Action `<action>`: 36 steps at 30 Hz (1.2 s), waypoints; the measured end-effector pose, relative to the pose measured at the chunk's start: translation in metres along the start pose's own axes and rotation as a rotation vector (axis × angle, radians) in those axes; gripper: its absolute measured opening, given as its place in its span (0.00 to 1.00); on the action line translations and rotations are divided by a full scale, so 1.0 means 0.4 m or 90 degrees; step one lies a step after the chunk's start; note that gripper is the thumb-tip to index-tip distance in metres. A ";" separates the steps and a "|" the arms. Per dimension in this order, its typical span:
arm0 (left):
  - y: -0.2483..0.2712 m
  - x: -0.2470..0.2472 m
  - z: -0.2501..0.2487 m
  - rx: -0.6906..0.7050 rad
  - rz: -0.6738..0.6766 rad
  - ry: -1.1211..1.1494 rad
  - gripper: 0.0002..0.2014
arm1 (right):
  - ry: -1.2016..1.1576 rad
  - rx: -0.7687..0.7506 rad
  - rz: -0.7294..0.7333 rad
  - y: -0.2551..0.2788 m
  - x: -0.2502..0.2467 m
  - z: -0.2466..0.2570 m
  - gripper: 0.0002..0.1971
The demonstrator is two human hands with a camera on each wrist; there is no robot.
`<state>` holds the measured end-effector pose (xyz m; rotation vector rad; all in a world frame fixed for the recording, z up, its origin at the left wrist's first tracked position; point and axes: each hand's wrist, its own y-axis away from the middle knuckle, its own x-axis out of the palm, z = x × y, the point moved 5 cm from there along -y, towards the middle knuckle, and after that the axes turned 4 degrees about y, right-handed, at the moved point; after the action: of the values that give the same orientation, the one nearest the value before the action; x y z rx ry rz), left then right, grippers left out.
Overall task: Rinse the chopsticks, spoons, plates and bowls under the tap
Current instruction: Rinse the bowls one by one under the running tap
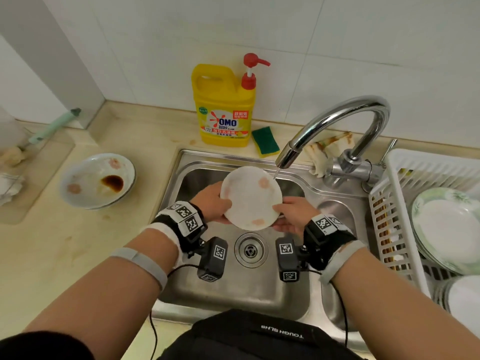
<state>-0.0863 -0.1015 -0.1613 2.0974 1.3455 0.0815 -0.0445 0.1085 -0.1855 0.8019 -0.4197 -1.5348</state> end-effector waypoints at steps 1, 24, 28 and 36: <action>0.011 -0.019 -0.006 0.027 -0.031 -0.093 0.19 | 0.038 -0.023 0.008 0.000 0.007 0.013 0.10; 0.311 -0.041 -0.156 0.480 -0.260 -0.251 0.29 | 0.317 -0.538 -0.246 0.301 -0.053 0.157 0.12; 0.327 -0.017 -0.165 0.491 -0.247 -0.259 0.30 | 0.308 -0.540 -0.245 0.316 -0.079 0.137 0.13; 0.350 0.027 -0.177 0.514 -0.251 -0.258 0.28 | 0.282 -0.540 -0.242 0.344 -0.115 0.105 0.15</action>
<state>0.0036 -0.0969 -0.0324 2.2031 1.6528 -1.1579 0.0226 0.1252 -0.0514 0.5203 0.7146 -1.6121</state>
